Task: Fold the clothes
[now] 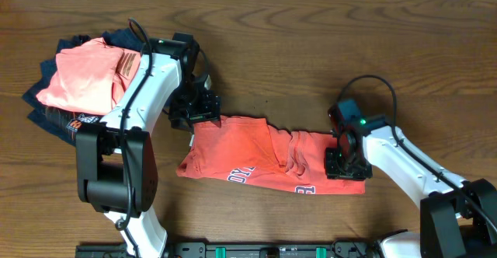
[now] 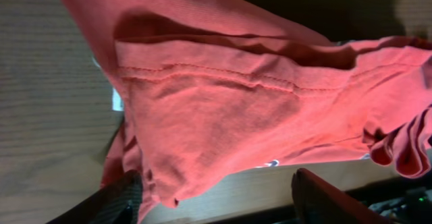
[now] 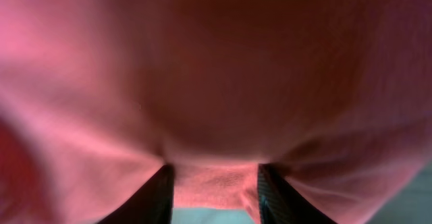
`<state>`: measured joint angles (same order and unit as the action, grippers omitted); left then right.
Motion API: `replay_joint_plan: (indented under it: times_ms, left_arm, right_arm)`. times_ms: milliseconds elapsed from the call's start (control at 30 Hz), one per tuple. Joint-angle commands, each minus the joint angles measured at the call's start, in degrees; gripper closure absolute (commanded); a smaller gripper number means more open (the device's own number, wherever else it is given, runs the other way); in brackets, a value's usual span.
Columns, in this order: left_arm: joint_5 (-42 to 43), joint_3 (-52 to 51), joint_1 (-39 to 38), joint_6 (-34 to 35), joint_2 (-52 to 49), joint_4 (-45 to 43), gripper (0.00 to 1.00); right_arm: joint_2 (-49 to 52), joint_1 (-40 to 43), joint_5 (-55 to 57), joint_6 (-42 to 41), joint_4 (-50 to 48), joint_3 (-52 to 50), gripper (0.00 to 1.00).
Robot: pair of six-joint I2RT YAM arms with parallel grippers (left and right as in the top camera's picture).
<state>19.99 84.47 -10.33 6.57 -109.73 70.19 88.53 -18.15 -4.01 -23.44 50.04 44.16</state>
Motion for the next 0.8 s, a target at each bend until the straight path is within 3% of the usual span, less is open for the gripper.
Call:
replay_joint_plan:
  times_ms: [0, 333, 533, 767]
  left_arm:
    - [-2.05, -0.17, 0.02, 0.20, 1.07, -0.02, 0.24]
    - [0.83, -4.44, -0.02, 0.22, 1.05, -5.44, 0.17]
    - [4.90, -8.72, -0.04, 1.29, 1.05, -6.05, 0.16]
    - [4.90, -11.82, -0.28, 1.27, 1.05, -6.34, 0.16]
  right_arm:
    - [0.09, 2.80, 5.27, -2.27, -5.68, -2.71, 0.57]
    - [0.63, 10.84, 6.14, -1.07, -25.53, -2.95, 0.53]
    - [0.50, 11.08, 6.14, 4.61, -25.62, -2.25, 0.37]
    - [0.17, 11.58, 6.21, 5.77, -19.47, 3.08, 0.36]
